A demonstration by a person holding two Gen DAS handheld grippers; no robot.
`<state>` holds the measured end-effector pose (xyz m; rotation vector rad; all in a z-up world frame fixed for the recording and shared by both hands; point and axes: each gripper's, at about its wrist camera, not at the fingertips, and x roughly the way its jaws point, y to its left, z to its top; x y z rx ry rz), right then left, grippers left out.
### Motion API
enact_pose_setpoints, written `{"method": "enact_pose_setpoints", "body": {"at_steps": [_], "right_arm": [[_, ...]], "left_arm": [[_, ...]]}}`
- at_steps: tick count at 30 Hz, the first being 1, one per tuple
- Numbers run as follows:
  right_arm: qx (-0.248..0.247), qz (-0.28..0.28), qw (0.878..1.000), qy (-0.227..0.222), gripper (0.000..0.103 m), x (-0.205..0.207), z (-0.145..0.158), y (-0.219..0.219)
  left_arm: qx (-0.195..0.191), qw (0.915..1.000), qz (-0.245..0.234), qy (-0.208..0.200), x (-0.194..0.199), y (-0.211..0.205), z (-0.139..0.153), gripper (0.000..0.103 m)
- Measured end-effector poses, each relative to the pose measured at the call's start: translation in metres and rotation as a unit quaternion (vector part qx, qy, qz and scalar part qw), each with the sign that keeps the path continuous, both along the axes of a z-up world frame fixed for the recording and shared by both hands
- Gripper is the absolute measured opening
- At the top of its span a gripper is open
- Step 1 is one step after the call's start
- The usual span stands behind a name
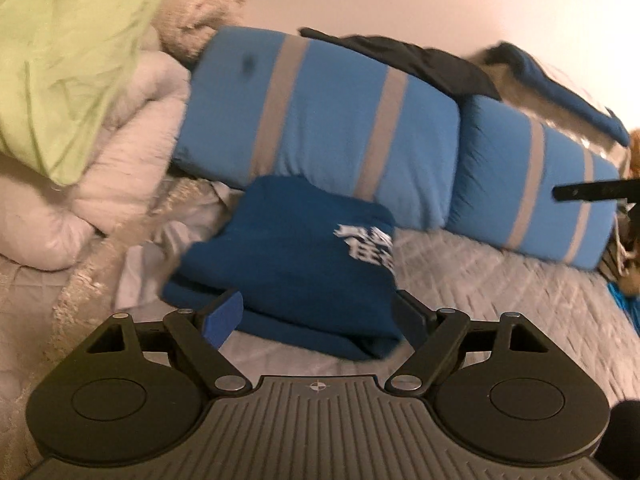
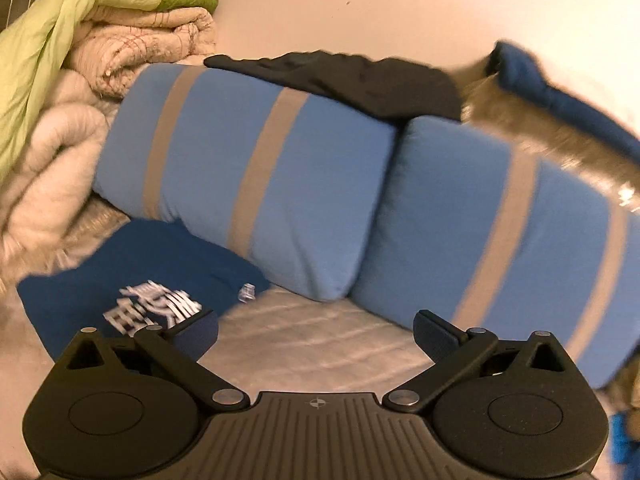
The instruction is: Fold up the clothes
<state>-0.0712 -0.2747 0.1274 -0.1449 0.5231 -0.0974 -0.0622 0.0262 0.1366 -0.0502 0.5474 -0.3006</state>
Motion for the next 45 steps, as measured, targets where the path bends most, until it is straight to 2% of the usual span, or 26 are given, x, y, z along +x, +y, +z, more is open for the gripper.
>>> {"method": "enact_pose_setpoints", "body": {"at_steps": [4,10,18,26,34,40,45], "right_arm": [[-0.02,-0.007,1.0,-0.003,0.103,-0.034,0.009,-0.014],[0.007,-0.028,1.0,-0.007,0.103,-0.082,0.015,-0.05],[0.007,-0.084,0.996,-0.009,0.103,-0.136,-0.005,-0.11],[0.03,-0.158,0.987,0.004,0.103,-0.189,-0.067,-0.181],[0.069,-0.21,0.974,0.05,0.103,-0.239,-0.142,-0.232],[0.11,-0.2,0.972,0.061,0.103,-0.277,-0.183,-0.247],[0.131,-0.191,0.971,0.063,0.103,-0.291,-0.206,-0.249]], "left_arm": [[0.002,0.9999,-0.011,0.005,-0.006,-0.013,-0.002,0.082],[0.007,0.9996,-0.027,0.005,-0.012,-0.032,-0.001,0.082],[0.03,0.9987,-0.042,-0.001,-0.021,-0.054,-0.006,0.082],[0.058,0.9976,-0.038,0.01,-0.028,-0.051,-0.026,0.082],[0.071,0.9966,-0.009,0.042,-0.027,-0.023,-0.056,0.082],[0.086,0.9939,0.019,0.067,-0.03,-0.001,-0.081,0.082],[0.102,0.9913,0.029,0.078,-0.033,0.01,-0.096,0.082]]}}
